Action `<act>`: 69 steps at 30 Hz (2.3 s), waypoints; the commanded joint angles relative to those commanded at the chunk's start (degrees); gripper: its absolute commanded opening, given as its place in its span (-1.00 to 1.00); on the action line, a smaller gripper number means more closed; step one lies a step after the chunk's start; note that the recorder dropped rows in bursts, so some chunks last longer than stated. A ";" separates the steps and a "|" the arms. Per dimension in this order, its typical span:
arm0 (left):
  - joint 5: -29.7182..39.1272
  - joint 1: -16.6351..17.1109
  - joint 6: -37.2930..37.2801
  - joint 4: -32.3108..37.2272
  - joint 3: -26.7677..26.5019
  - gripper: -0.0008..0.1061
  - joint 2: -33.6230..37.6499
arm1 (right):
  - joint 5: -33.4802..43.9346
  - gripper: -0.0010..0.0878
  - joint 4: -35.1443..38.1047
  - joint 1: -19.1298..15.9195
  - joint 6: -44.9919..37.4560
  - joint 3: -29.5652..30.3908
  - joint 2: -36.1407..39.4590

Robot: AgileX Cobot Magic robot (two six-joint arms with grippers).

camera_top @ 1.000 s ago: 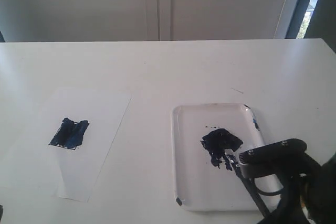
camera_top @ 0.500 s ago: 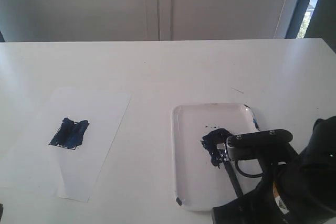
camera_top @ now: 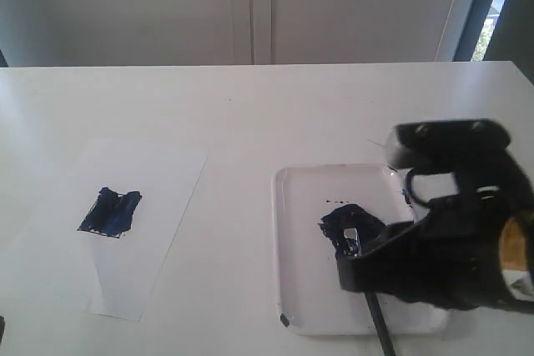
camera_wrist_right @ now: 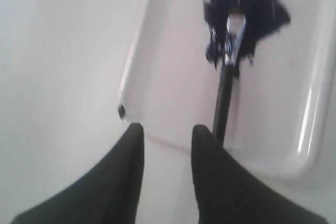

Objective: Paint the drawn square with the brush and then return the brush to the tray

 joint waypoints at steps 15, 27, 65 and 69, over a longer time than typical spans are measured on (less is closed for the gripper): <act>-0.10 0.00 0.00 0.00 0.00 -0.99 0.00 | 0.00 -0.30 -0.48 0.00 0.00 0.00 -14.97; 0.01 9.86 0.00 0.12 0.00 -0.99 -10.46 | -0.22 -0.30 0.52 -16.94 0.00 0.22 -26.16; -2.61 25.22 -0.58 -4.87 17.56 -0.99 -23.36 | 6.72 -0.30 0.22 -53.49 0.00 20.29 -49.60; -2.61 25.22 -0.58 -5.00 17.86 -0.99 -23.36 | 7.86 -0.30 0.50 -53.49 0.00 20.29 -49.60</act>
